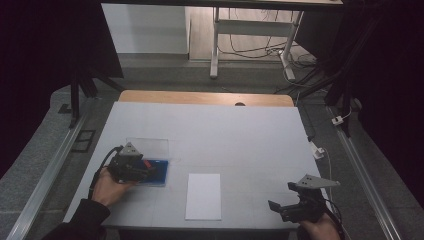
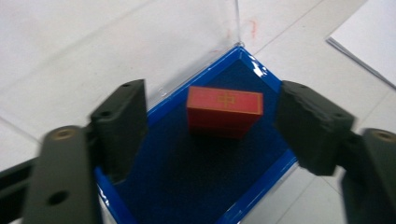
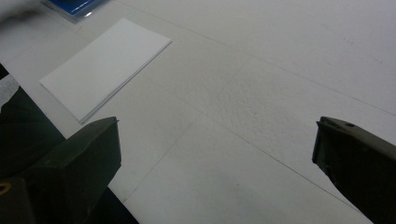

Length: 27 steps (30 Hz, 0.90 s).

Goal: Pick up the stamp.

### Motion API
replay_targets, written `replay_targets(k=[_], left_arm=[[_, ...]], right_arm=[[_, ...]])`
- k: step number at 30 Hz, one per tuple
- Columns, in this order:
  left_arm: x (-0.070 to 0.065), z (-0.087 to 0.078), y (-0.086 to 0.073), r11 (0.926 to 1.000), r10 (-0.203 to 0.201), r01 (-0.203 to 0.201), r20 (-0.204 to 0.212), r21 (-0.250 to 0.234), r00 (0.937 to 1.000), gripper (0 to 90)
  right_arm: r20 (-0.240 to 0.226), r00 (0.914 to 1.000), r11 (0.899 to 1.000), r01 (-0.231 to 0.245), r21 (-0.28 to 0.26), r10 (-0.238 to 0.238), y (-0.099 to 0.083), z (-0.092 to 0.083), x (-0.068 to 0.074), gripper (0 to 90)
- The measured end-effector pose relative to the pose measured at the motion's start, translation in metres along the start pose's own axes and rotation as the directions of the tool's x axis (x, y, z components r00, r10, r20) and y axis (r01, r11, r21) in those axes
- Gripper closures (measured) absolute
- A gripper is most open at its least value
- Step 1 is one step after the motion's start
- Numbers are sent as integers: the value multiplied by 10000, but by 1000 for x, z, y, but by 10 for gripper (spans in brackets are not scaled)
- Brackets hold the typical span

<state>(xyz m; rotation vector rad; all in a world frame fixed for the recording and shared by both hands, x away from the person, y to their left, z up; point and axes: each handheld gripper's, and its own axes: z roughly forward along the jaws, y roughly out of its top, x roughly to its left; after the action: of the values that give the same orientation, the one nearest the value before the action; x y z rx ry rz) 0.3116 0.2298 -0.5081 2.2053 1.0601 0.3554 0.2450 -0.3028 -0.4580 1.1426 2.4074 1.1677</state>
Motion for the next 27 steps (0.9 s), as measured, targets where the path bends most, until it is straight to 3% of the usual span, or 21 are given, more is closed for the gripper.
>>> replay_targets(k=[7,10,18,27], left_arm=[[-2,1,2,9990,370,-367,-75,271,9993,458],[-2,0,2,9988,393,-394,55,301,9992,569],[-3,0,4,9983,387,-385,-49,433,9992,583],[-4,-9,7,9999,94,-95,72,52,9999,584]], right_arm=[[-4,10000,10000,7,6,-7,0,0,0,11],[-39,10000,10000,-2,5,2,0,0,0,11],[1,10000,10000,30,70,-30,0,0,0,11],[-41,10000,10000,-27,10,27,0,0,-1,11]])
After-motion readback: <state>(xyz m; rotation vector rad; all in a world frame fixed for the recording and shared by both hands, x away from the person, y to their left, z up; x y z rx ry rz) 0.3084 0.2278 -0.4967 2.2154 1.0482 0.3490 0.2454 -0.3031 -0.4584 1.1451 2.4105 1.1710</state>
